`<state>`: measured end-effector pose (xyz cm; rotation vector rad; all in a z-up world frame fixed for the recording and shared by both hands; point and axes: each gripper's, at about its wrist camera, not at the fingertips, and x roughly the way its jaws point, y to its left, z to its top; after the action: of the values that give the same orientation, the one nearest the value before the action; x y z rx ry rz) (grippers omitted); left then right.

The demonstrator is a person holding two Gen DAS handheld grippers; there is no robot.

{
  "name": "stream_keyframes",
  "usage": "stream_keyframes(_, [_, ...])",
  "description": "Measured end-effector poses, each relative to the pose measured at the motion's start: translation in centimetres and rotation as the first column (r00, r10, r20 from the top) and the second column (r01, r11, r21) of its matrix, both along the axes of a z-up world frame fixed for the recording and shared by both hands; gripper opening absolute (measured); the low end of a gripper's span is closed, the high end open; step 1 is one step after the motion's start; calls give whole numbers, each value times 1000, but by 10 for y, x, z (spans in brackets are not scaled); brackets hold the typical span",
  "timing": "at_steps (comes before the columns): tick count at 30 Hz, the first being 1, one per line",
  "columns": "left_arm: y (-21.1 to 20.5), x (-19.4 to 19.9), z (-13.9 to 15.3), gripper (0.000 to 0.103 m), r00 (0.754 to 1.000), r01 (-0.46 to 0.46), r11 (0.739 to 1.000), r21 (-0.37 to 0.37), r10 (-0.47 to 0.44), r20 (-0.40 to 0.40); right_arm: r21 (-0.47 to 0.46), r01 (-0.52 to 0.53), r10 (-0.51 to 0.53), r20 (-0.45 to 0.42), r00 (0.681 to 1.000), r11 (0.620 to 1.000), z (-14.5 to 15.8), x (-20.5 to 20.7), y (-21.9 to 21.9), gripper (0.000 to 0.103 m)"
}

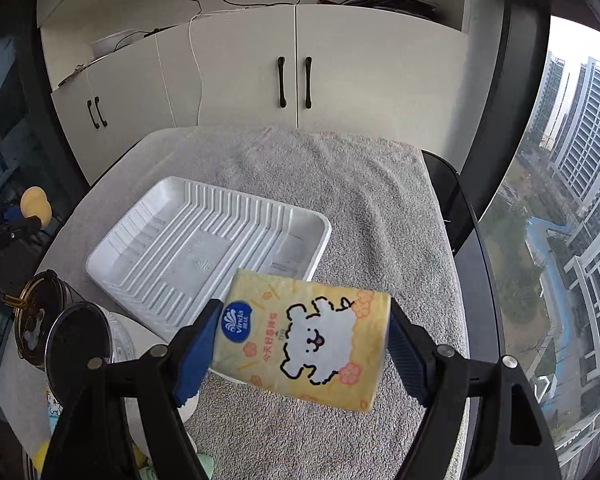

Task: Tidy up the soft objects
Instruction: 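Carry the gourd sponge and tissue pack into the white tray and release both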

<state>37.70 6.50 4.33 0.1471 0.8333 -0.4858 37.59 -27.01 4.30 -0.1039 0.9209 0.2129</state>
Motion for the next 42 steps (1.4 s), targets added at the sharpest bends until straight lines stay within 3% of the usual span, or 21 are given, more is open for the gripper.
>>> stream_keyframes(3, [-18,33,-16,46,998,54,999,-3,-54,-43,38,-41,43,-49,998,998,-15,36,8,80])
stream_keyframes(7, [-38,61,-44,46,989,102,995,22,-99,-105,9,-93,94,-90,991,996,-41,66,28,80])
stream_keyframes(15, [-55,73,-87,47,975,146,987,63,-133,-180,-22,-152,148,-145,978,988,-74,88,47,80])
stream_keyframes(24, [-66,66,-95,50,972,161,982,97,-140,-189,-38,-175,167,-159,973,984,-85,93,50,80])
stream_keyframes(34, [-55,56,-95,50,973,125,990,70,-108,-202,-51,-257,248,-135,959,965,-86,104,58,81])
stream_keyframes(42, [-58,64,-95,53,976,98,993,59,-85,-199,-56,-302,291,-151,945,952,-93,103,70,88])
